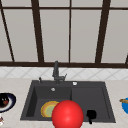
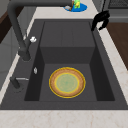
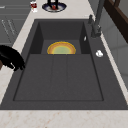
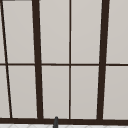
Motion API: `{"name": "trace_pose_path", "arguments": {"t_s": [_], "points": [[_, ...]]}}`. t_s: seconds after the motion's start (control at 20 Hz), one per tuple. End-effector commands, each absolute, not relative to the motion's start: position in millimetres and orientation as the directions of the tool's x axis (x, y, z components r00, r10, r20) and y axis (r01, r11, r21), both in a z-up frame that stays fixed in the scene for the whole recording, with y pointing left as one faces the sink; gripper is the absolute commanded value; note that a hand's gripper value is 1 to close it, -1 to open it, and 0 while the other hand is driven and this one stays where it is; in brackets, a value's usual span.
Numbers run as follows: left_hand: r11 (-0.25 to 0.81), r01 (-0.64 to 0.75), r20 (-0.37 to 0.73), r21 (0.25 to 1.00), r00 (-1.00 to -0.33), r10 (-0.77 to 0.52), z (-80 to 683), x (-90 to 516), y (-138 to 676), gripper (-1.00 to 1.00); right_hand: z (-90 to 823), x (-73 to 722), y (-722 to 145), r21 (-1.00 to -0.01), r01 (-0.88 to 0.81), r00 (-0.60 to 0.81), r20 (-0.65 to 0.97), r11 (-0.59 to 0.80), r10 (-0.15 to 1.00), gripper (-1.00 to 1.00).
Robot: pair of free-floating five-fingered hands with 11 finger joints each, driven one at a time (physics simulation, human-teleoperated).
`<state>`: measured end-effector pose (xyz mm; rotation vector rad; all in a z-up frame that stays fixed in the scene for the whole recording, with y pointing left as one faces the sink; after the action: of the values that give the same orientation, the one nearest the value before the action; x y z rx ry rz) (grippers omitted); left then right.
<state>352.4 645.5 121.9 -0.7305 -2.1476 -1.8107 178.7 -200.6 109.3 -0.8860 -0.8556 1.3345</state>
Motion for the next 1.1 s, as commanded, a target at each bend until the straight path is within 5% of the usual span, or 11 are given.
{"name": "trace_pose_path", "arguments": {"t_s": [0.0, 1.05], "points": [[0.098, 0.517, 0.485, 0.850, -0.843, 0.235, 129, 354, 643, 1.00, 109, 179, -201, -0.904, -0.427, 0.053, 0.012, 0.033, 0.999, 0.00], [0.088, 0.518, 0.499, 0.851, -0.849, 0.173, 162, 399, 549, 1.00, 109, 179, -201, -0.904, -0.427, 0.053, 0.012, 0.033, 0.999, 0.00]]}}
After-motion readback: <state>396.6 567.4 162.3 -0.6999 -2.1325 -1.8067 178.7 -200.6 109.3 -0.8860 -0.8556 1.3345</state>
